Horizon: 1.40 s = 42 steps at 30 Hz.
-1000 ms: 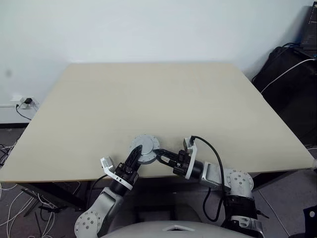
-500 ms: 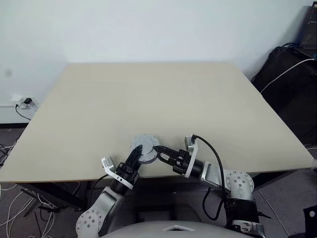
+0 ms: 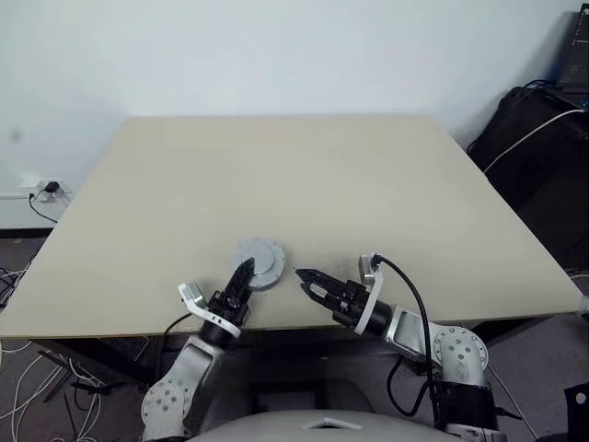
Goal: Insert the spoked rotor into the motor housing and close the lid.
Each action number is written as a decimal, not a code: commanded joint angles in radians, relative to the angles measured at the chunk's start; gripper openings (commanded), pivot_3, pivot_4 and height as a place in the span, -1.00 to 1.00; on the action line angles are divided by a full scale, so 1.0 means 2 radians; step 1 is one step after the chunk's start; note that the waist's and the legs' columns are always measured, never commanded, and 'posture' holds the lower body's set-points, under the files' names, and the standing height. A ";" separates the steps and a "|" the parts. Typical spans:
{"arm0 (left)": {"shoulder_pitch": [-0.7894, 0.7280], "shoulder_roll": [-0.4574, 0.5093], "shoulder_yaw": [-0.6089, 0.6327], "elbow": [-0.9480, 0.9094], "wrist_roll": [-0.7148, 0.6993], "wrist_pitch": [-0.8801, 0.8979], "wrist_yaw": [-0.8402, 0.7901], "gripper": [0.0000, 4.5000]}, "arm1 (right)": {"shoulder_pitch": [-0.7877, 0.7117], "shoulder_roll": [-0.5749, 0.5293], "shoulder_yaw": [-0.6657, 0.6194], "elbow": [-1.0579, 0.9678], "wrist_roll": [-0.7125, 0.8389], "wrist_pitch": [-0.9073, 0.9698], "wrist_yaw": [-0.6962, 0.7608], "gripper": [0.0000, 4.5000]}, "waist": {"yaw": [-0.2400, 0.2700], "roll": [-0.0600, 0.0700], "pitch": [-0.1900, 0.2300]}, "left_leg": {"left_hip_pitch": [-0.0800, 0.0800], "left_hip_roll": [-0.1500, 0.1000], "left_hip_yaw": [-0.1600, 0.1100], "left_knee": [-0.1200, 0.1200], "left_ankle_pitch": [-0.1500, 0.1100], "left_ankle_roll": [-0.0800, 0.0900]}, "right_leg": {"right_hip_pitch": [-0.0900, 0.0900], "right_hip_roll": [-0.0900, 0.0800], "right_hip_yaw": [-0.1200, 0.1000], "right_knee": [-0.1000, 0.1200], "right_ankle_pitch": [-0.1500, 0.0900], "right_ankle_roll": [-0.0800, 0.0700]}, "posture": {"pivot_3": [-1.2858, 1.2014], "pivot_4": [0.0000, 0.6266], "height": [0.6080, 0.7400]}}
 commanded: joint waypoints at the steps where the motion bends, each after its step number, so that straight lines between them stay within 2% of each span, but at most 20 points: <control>1: -0.051 -0.040 0.016 -0.014 0.004 -0.032 0.006 -0.09 | 0.002 0.000 0.011 -0.025 -0.016 -0.028 0.013 1.00 | 0.001 0.000 0.000 | 0.000 0.000 0.000 0.000 0.000 0.000 | 0.000 0.000 0.000 0.000 0.000 0.000 | 0.03 -1.00 1.00; 8: -0.152 -0.034 0.056 0.064 0.073 -0.107 0.045 -0.09 | 0.014 -0.017 0.059 -0.058 -0.098 -0.097 0.050 1.00 | 0.003 0.000 0.000 | 0.000 -0.001 0.000 0.000 0.000 0.000 | 0.001 0.000 0.000 -0.001 0.001 0.001 | 0.03 -1.00 1.00; 16: -0.273 -0.021 0.126 0.209 0.127 -0.167 0.098 -0.09 | 0.031 -0.008 0.092 -0.074 -0.224 -0.230 0.049 1.00 | 0.008 -0.002 0.000 | 0.000 -0.001 -0.001 0.000 0.001 -0.002 | 0.002 0.001 0.000 -0.003 0.002 0.002 | 0.03 -1.00 1.00; 27: -0.404 -0.004 0.192 0.382 0.183 -0.193 0.125 -0.09 | 0.043 0.005 0.104 -0.058 -0.293 -0.314 0.059 1.00 | 0.008 -0.002 0.000 | -0.002 -0.001 0.000 0.000 0.001 -0.002 | 0.003 0.002 0.000 -0.008 0.004 0.006 | 0.03 -1.00 1.00; 34: -0.452 0.005 0.224 0.469 0.215 -0.207 0.146 -0.09 | 0.048 0.008 0.117 -0.051 -0.334 -0.361 0.069 1.00 | 0.006 -0.002 0.000 | -0.002 -0.001 0.000 0.000 0.001 -0.002 | 0.003 0.002 0.000 -0.008 0.005 0.006 | 0.03 -1.00 1.00; 42: -0.459 0.006 0.246 0.506 0.241 -0.215 0.192 -0.09 | 0.048 0.009 0.118 -0.047 -0.339 -0.356 0.068 1.00 | 0.006 -0.002 -0.001 | 0.000 -0.001 0.000 0.000 0.001 -0.002 | 0.004 0.002 0.000 -0.007 0.005 0.006 | 0.03 -1.00 1.00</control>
